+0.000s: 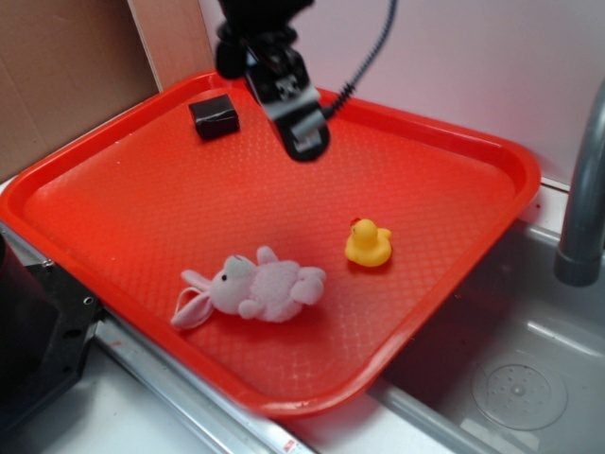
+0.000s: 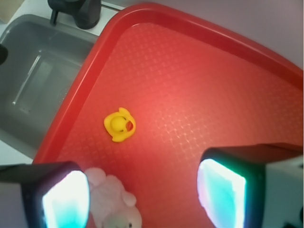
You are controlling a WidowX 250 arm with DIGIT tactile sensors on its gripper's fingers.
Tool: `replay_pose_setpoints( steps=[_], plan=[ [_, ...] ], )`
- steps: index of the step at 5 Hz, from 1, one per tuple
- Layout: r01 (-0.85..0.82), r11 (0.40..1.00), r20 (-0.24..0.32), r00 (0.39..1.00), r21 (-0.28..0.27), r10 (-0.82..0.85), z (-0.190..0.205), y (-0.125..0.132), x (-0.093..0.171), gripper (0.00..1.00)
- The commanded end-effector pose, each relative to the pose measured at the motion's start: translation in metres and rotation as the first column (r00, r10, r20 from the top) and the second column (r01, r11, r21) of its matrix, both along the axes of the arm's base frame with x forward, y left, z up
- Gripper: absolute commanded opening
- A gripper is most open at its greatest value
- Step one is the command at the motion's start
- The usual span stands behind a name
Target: Grab the yellow duck.
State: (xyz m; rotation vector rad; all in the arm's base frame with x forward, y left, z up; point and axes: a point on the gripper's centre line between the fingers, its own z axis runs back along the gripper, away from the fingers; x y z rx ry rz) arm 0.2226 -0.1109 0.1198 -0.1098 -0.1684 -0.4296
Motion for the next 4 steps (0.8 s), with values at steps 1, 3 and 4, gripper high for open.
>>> replay_pose_setpoints(
  steps=[1,3,4],
  plan=[
    [0.049,0.998,-0.041,0.998,0.043,-0.047,-0.039,-0.020,0.024,1.00],
    [0.132,0.991,-0.085,0.988,0.034,-0.128,-0.066,-0.032,0.030,1.00],
    [0.158,0.987,-0.091,0.984,0.012,-0.156,-0.067,-0.036,0.025,1.00]
  ],
)
